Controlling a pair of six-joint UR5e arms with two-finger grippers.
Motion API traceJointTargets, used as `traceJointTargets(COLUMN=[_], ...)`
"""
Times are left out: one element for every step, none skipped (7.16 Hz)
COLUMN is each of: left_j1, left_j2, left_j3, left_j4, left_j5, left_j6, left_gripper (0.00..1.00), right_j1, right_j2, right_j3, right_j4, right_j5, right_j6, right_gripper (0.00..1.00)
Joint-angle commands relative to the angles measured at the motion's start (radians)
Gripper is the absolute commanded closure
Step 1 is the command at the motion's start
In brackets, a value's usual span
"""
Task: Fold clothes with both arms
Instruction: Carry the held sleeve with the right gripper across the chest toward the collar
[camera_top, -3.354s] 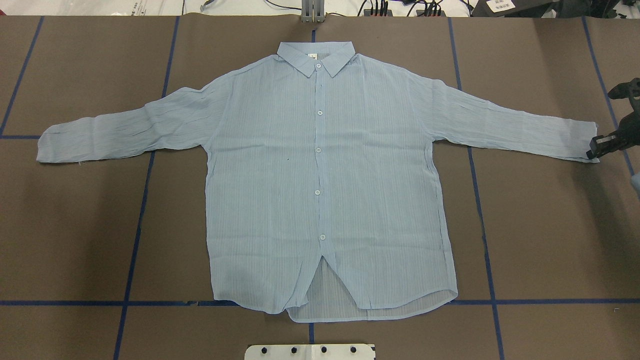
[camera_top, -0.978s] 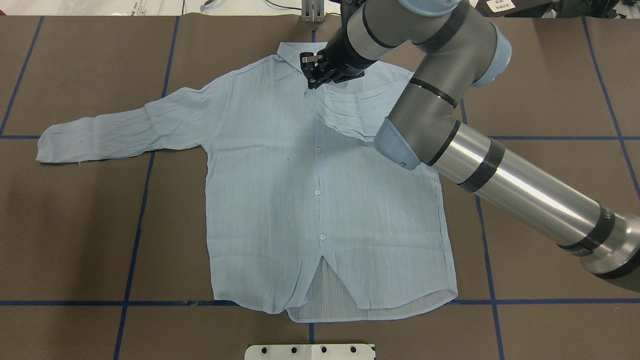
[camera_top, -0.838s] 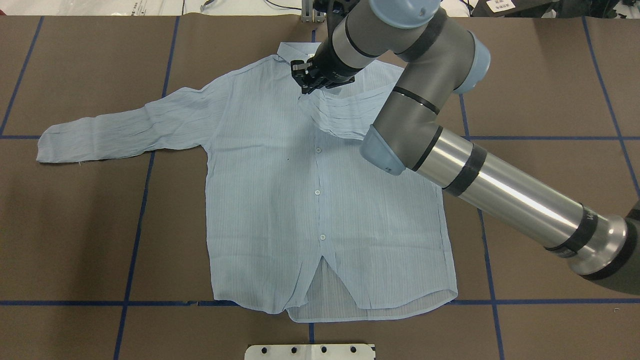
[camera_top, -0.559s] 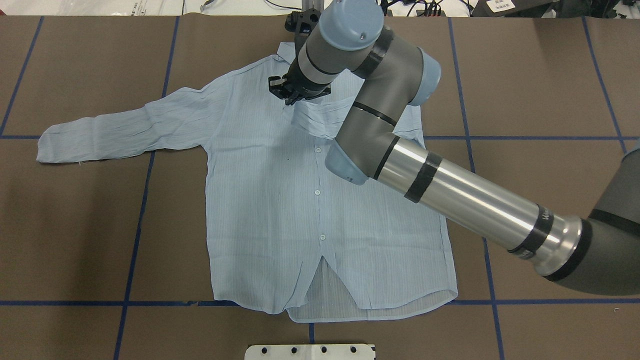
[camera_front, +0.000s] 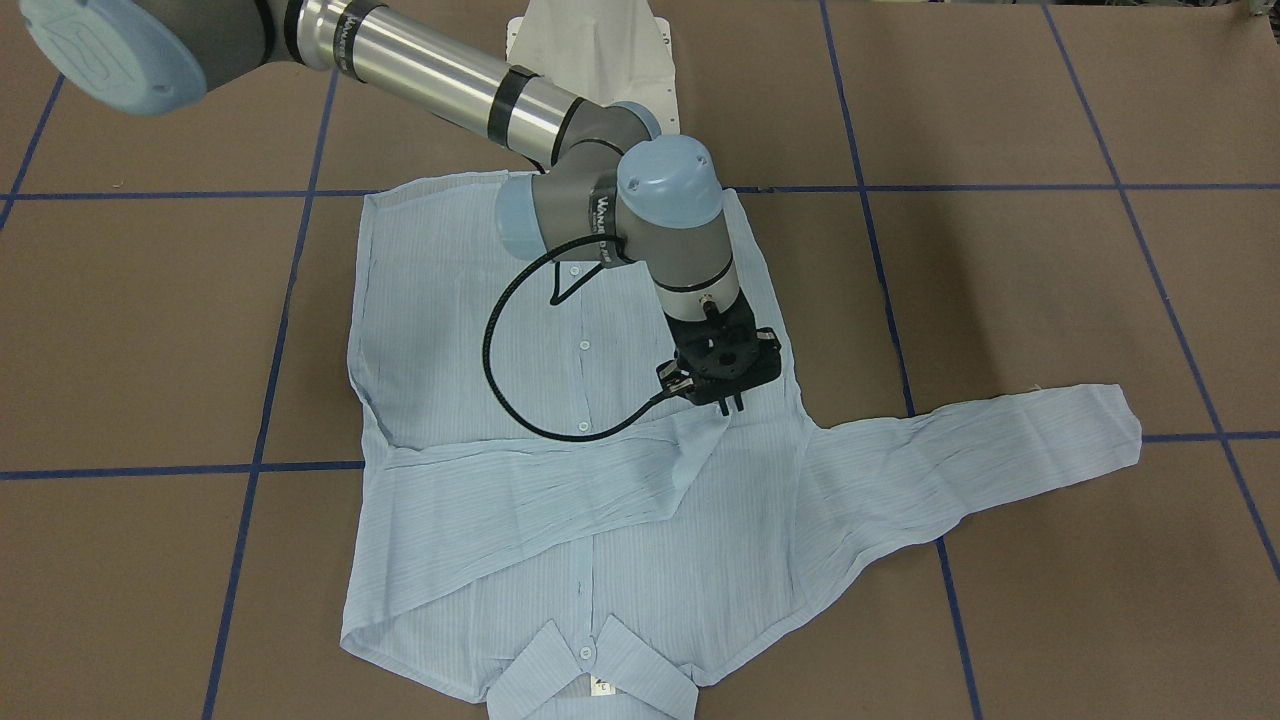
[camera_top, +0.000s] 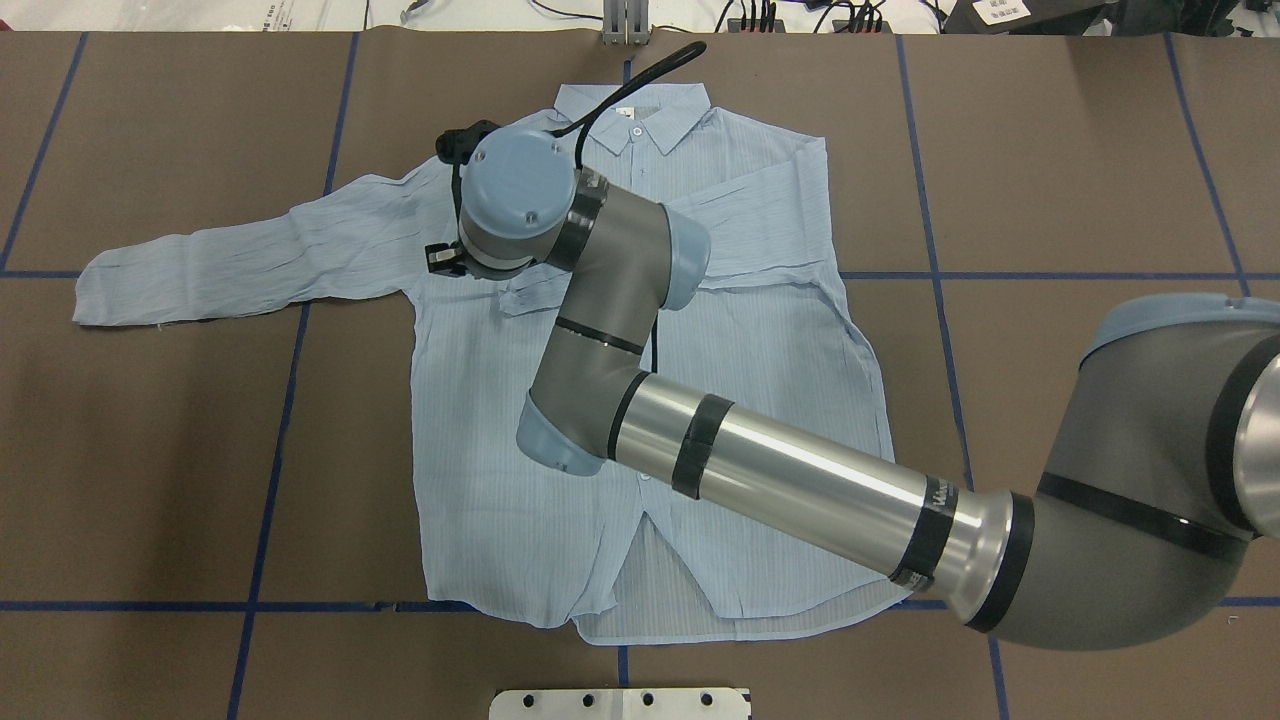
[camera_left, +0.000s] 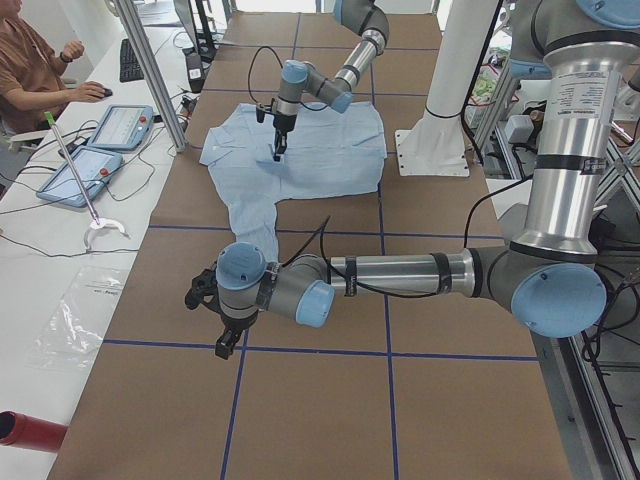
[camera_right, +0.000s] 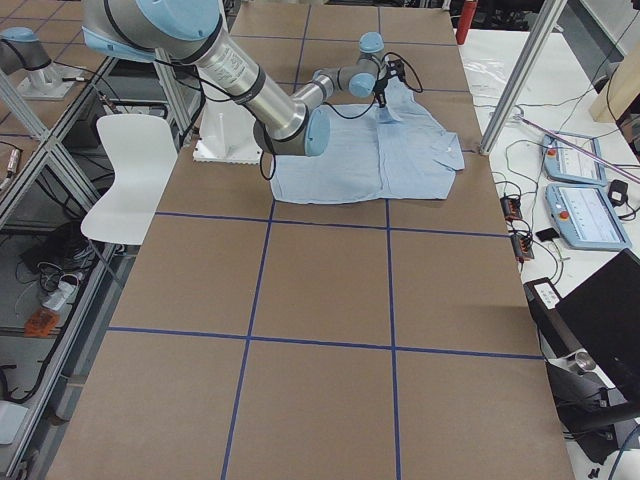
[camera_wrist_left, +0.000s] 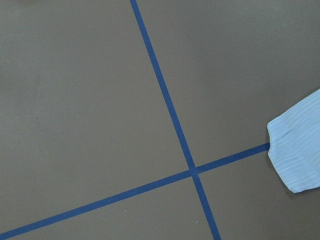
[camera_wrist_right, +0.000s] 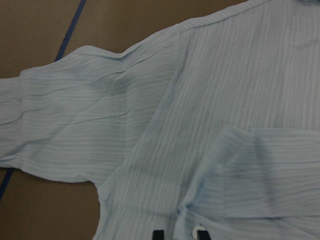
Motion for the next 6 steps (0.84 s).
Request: traceJointTargets(left_j1=[0.001, 0.001, 0.007, 0.037, 0.103, 0.161], left_j2=[-0.007, -0.011, -0.014, -0.014, -0.013, -0.008], left_j3=[0.002, 0.002, 0.001, 0.022, 0.060, 0.111], left_j4=[0.000, -0.009, -0.053, -0.133, -0.258, -0.405], left_j5=[0.000, 0.000, 0.003, 0.005, 0.006, 0.024], left_j6=[-0.020, -0.057, -0.142, -0.248, -0.384, -0.498], left_gripper=[0.00, 0.00, 0.00, 0.00, 0.00, 0.00], right_j1=[-0.040, -0.040, -0.032, -0.006, 0.030, 0.067], right_j2=[0.003, 0.003, 0.002, -0.004, -0.018, -0.033], right_j3=[-0.002, -0.001, 0.010, 0.045, 0.117, 0.172], right_j4=[0.018, 0.018, 0.014, -0.045, -0.160, -0.245], right_j5=[-0.050, -0.050, -0.050, -0.026, 0.006, 0.055], right_j6=[0.000, 0.006, 0.015, 0.013, 0.010, 0.003], right_gripper=[0.00, 0.00, 0.00, 0.00, 0.00, 0.00])
